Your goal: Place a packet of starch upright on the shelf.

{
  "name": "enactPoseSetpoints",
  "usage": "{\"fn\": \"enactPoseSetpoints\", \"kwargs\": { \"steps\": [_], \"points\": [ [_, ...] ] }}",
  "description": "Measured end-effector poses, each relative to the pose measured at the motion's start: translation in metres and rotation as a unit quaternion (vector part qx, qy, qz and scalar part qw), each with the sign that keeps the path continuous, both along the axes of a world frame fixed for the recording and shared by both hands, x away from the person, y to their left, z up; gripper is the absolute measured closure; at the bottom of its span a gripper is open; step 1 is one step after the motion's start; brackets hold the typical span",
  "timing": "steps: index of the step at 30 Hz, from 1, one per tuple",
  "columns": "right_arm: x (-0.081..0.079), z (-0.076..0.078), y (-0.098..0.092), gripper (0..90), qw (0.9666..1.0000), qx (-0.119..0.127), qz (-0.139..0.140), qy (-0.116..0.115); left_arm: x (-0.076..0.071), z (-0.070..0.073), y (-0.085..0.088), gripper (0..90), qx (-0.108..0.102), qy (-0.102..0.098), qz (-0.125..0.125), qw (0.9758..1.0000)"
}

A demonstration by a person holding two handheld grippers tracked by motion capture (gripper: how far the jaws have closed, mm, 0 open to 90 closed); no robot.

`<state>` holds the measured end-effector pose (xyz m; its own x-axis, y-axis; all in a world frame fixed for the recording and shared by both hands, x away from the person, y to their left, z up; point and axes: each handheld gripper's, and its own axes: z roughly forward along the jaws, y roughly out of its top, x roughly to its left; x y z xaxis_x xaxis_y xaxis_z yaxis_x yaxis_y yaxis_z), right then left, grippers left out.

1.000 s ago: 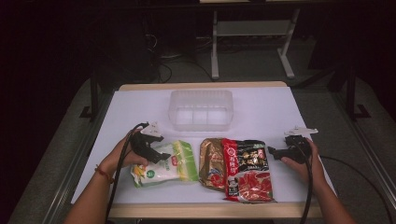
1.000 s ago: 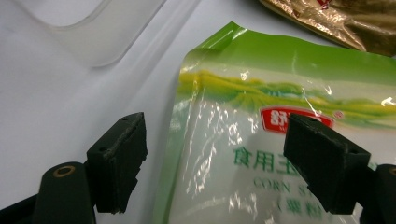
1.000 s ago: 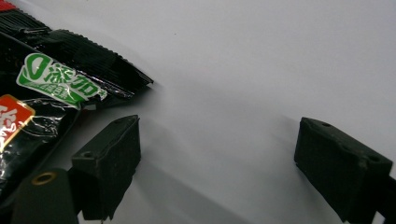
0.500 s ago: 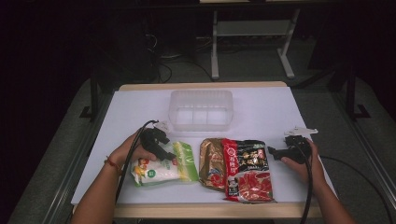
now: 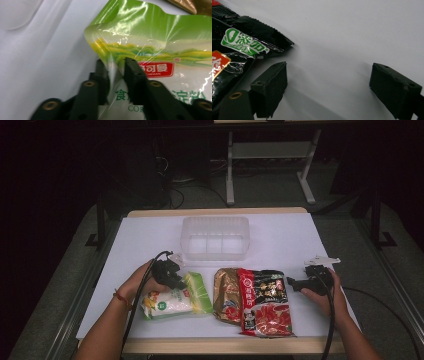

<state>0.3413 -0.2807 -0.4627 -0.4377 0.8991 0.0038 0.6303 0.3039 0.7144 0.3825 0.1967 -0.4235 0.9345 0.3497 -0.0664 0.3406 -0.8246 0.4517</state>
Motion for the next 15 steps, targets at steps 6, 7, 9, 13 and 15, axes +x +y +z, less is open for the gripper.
{"fn": "enactPoseSetpoints", "kwargs": {
  "steps": [6,7,9,13,15],
  "points": [
    [0.0,0.0,0.0,13.7,1.0,0.0,0.0,0.0,-0.008,-0.001,0.005,88.2,-0.016,-0.031,0.016,0.9992],
    [0.0,0.0,0.0,13.7,1.0,0.001,0.0,0.0,-0.009,-0.001,0.007,89.6,-0.022,-0.033,0.021,0.999],
    [0.0,0.0,0.0,13.7,1.0,0.001,0.0,0.0,-0.012,0.001,0.011,89.9,-0.029,-0.046,0.036,0.9979],
    [0.0,0.0,0.0,13.7,1.0,0.001,0.0,0.0,-0.011,0.005,0.028,90.0,-0.037,-0.063,0.079,0.9942],
    [0.0,0.0,0.0,13.7,1.0,0.001,0.0,0.001,-0.009,0.006,0.039,89.9,-0.045,-0.063,0.103,0.9917]
  ]
}}
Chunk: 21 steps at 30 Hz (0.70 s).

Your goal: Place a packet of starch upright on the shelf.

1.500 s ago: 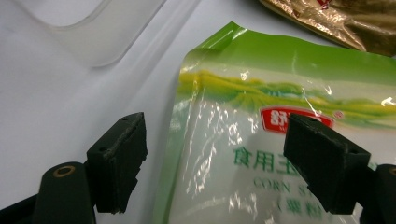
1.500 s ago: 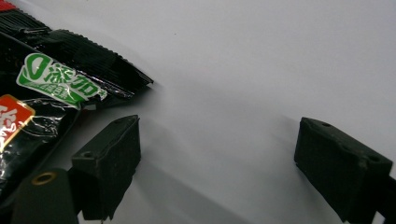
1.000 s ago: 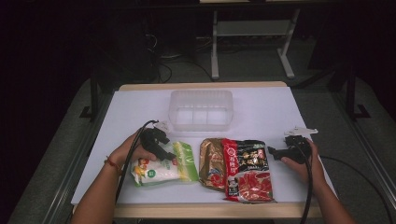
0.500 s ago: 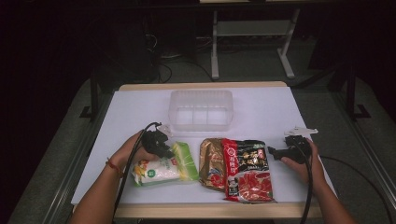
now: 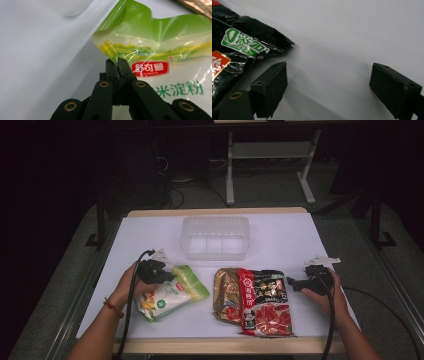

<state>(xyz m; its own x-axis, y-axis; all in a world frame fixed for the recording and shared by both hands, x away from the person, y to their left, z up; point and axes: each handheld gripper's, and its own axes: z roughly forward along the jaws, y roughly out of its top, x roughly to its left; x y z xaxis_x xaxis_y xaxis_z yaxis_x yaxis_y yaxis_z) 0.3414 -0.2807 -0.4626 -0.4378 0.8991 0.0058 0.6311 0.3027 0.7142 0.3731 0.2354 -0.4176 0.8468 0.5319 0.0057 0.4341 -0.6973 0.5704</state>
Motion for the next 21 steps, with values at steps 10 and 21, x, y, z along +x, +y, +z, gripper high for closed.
{"fn": "enactPoseSetpoints", "kwargs": {
  "steps": [10,21],
  "points": [
    [0.0,0.0,0.0,13.7,1.0,0.0,0.0,0.0,-0.002,0.0,0.056,89.5,-0.056,0.006,0.06,0.9966],
    [0.0,0.0,0.0,13.7,1.0,0.0,0.0,0.0,-0.027,-0.002,0.097,87.4,-0.121,-0.022,0.058,0.9908]
  ]
}}
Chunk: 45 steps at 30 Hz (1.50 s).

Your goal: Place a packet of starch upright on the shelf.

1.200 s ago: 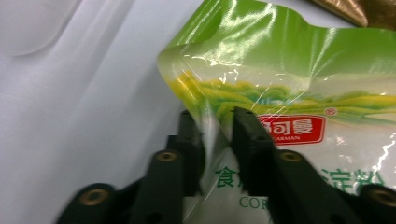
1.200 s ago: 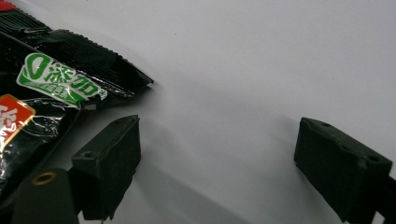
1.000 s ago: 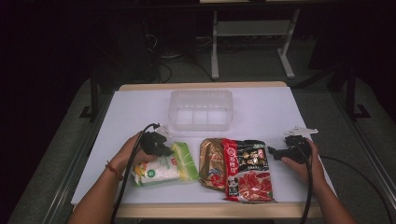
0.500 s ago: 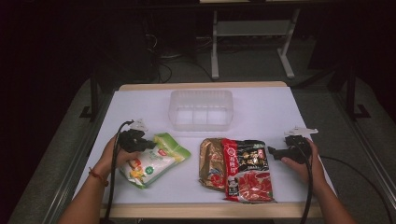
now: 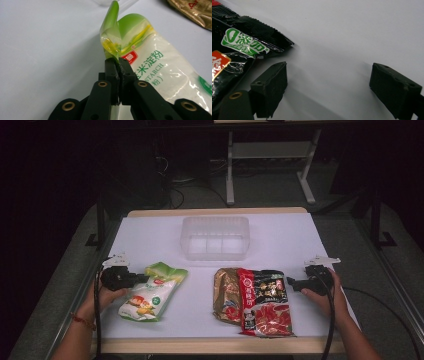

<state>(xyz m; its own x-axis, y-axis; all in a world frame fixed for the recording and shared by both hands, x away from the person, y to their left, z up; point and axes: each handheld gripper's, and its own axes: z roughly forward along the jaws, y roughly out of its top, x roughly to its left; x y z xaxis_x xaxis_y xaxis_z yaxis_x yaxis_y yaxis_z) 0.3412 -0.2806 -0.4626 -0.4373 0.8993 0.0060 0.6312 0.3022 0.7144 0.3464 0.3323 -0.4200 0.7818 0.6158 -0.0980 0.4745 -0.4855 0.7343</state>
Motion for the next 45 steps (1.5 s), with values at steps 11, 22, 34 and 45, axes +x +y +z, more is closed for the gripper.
{"fn": "enactPoseSetpoints", "kwargs": {
  "steps": [11,22,34,45],
  "points": [
    [0.0,0.0,0.0,13.7,1.0,0.001,0.0,0.001,0.009,-0.016,-0.007,50.4,0.0,0.032,-0.021,0.9993],
    [0.0,0.0,0.0,13.6,1.0,0.001,0.0,0.001,0.035,-0.019,-0.044,26.8,0.02,0.094,-0.064,0.9933],
    [0.0,0.0,0.0,13.7,1.0,0.001,0.0,0.001,0.026,-0.014,-0.062,75.0,0.066,0.068,-0.083,0.9921],
    [0.0,0.0,0.0,13.7,1.0,0.001,0.0,0.001,0.012,0.005,-0.053,89.6,0.03,0.039,-0.056,0.9972]
  ]
}}
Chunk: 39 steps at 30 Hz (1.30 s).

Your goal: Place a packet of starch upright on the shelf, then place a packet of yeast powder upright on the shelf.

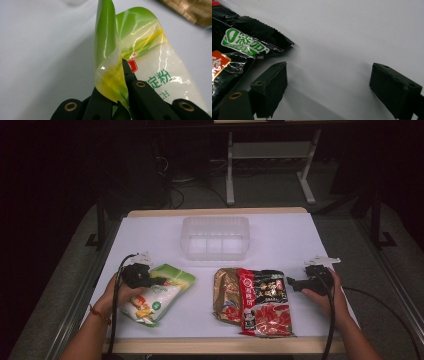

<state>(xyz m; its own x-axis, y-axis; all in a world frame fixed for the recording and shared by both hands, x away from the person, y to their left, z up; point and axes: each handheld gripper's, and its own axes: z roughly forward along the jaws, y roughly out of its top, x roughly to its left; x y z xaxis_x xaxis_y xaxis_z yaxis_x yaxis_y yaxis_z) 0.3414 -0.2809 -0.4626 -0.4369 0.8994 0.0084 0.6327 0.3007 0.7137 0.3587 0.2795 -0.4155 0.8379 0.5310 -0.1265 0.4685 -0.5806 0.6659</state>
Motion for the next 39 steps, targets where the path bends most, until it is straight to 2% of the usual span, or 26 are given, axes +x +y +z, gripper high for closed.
{"fn": "enactPoseSetpoints", "kwargs": {
  "steps": [1,2,3,6,8,10,14,15,17,18,21,22,24,30,37,39],
  "points": [
    [0.0,0.0,0.0,13.7,1.0,0.0,0.0,0.0,-0.002,0.004,0.003,89.6,-0.011,-0.006,0.004,0.9999],
    [0.0,0.0,0.0,13.6,1.0,0.001,0.0,0.0,-0.007,0.013,0.009,89.7,-0.036,-0.019,0.018,0.999],
    [0.0,0.0,0.0,13.6,1.0,0.001,0.0,0.001,-0.007,0.013,0.009,89.7,-0.036,-0.019,0.018,0.999],
    [0.0,0.0,0.0,13.6,1.0,0.002,0.0,0.001,-0.016,0.025,0.017,89.7,-0.075,-0.032,0.026,0.9963],
    [0.001,0.0,0.0,13.6,1.0,0.002,0.001,0.001,-0.021,0.032,0.021,89.7,-0.091,-0.039,0.03,0.9946],
    [0.001,0.0,0.0,13.5,1.0,0.002,0.001,0.002,-0.026,0.038,0.024,89.8,-0.107,-0.05,0.038,0.9923],
    [0.001,0.0,0.0,13.5,1.0,0.002,0.003,0.003,-0.033,0.051,0.029,89.8,-0.149,-0.066,0.054,0.9852],
    [0.001,0.0,0.0,13.5,1.0,0.002,0.003,0.003,-0.035,0.053,0.029,89.8,-0.154,-0.07,0.059,0.9839],
    [0.001,0.0,-0.001,13.5,1.0,0.002,0.004,0.003,-0.038,0.058,0.029,89.9,-0.167,-0.072,0.055,0.9818],
    [0.001,0.0,-0.001,13.5,1.0,0.002,0.004,0.003,-0.04,0.06,0.028,89.8,-0.172,-0.075,0.052,0.9809],
    [0.001,0.0,-0.001,13.5,1.0,0.002,0.004,0.003,-0.044,0.064,0.023,89.9,-0.171,-0.086,0.048,0.9803],
    [0.001,0.0,-0.001,13.5,1.0,0.002,0.004,0.003,-0.045,0.065,0.022,89.9,-0.174,-0.089,0.052,0.9793],
    [0.001,0.0,-0.001,13.5,1.0,0.002,0.004,0.003,-0.046,0.067,0.02,89.8,-0.18,-0.089,0.046,0.9785],
    [0.001,0.0,-0.001,13.5,1.0,0.002,0.004,0.002,-0.049,0.072,0.016,89.9,-0.193,-0.1,0.057,0.9745],
    [0.001,0.0,-0.001,13.6,1.0,0.002,0.005,0.001,-0.054,0.08,0.016,89.9,-0.221,-0.108,0.075,0.9663],
    [0.001,0.0,0.0,13.6,1.0,0.002,0.004,0.001,-0.056,0.082,0.015,89.9,-0.23,-0.112,0.084,0.9632]
  ]
}}
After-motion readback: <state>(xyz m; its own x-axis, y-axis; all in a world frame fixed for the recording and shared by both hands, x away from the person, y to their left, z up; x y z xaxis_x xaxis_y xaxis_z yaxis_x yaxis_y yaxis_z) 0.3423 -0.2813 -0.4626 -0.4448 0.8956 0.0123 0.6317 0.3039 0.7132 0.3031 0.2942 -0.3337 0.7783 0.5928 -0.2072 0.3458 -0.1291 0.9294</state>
